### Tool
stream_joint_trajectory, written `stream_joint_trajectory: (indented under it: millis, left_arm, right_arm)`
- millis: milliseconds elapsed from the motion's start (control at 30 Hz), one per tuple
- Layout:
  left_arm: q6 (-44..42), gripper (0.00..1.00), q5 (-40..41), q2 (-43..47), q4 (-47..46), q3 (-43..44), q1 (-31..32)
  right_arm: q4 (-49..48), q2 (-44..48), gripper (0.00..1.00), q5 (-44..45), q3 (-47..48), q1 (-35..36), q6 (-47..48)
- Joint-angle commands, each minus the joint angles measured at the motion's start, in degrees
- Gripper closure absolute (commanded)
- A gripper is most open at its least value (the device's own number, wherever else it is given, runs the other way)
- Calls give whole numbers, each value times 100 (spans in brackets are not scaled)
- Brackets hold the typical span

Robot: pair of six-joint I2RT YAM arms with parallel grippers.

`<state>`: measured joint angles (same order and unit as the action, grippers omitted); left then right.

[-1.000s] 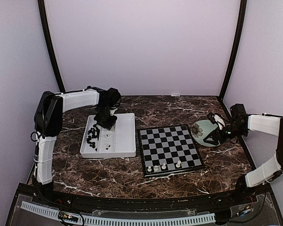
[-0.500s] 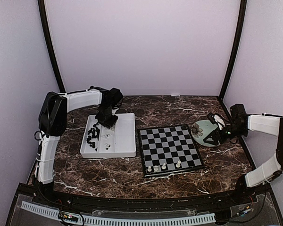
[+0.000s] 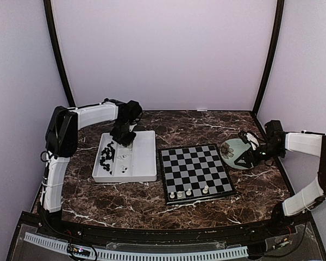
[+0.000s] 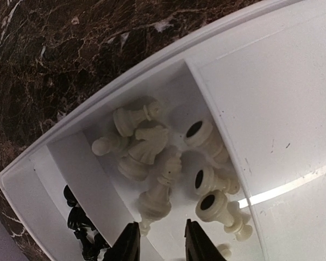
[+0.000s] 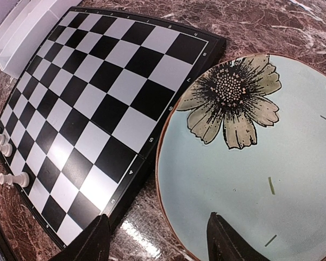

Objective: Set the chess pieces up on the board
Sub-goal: Pick up the chess pile from the storage box.

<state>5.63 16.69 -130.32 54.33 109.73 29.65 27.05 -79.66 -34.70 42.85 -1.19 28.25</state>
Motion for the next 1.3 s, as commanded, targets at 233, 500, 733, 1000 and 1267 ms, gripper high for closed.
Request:
stream_joint_trajectory:
  millis: [233,500,733,1000,1267]
  left_arm:
    - [195,72,96,-259,208,-106,-141]
    - [415,75,183,-295,155,-209,-152]
    - [633,90,182,-278,308,-149,-155]
    - [724,100,115,301,475,-311,-144]
    - [315,100,-1454,1767,-645,-1504,-144]
  right_arm:
    - [20,3,38,-22,75,-3,49]
    - [13,-6,38,-11,74,-4,40]
    - [11,-15,38,-24,83,-4,48]
    - [29,27,38,-42,98,-3,38]
    - [97,206,39,-164,195,33,27]
